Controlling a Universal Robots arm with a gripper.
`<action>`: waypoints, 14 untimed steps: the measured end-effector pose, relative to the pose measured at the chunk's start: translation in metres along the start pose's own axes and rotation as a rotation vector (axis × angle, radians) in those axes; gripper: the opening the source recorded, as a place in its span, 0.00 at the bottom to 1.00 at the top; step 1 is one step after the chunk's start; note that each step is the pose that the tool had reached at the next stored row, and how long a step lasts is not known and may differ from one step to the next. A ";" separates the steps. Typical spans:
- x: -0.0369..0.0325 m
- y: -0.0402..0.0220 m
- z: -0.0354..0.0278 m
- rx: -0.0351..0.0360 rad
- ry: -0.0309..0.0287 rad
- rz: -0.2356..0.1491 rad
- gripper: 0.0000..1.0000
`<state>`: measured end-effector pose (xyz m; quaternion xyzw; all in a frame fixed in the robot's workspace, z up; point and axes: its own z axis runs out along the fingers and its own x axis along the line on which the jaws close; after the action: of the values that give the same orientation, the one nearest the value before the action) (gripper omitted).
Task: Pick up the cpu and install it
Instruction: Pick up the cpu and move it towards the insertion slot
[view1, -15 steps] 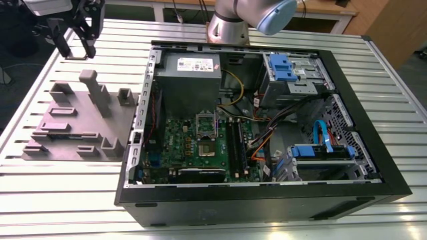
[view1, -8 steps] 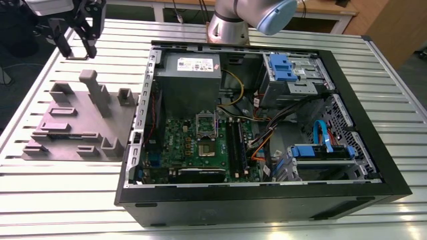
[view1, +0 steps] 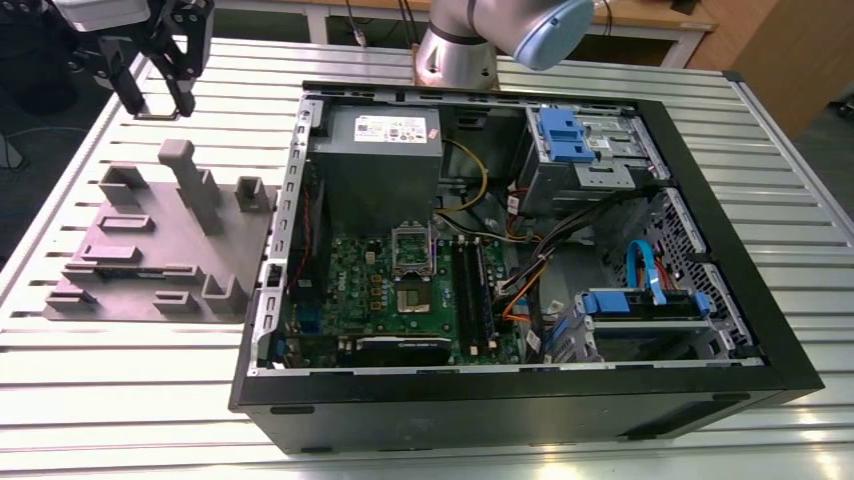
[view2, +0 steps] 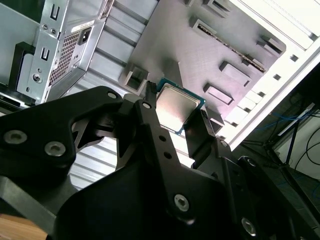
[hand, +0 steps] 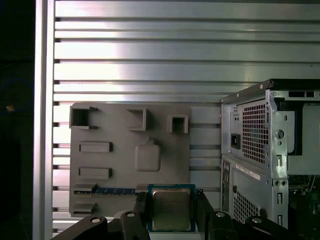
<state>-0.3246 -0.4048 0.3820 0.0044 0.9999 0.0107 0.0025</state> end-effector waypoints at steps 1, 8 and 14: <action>-0.0001 0.0000 0.0000 0.0000 0.0000 0.000 0.47; -0.0007 0.0000 0.0000 0.0000 0.0000 0.000 0.47; -0.0019 0.0000 0.0000 0.0000 0.0000 0.000 0.47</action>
<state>-0.3227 -0.4047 0.3819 0.0044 0.9999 0.0107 0.0025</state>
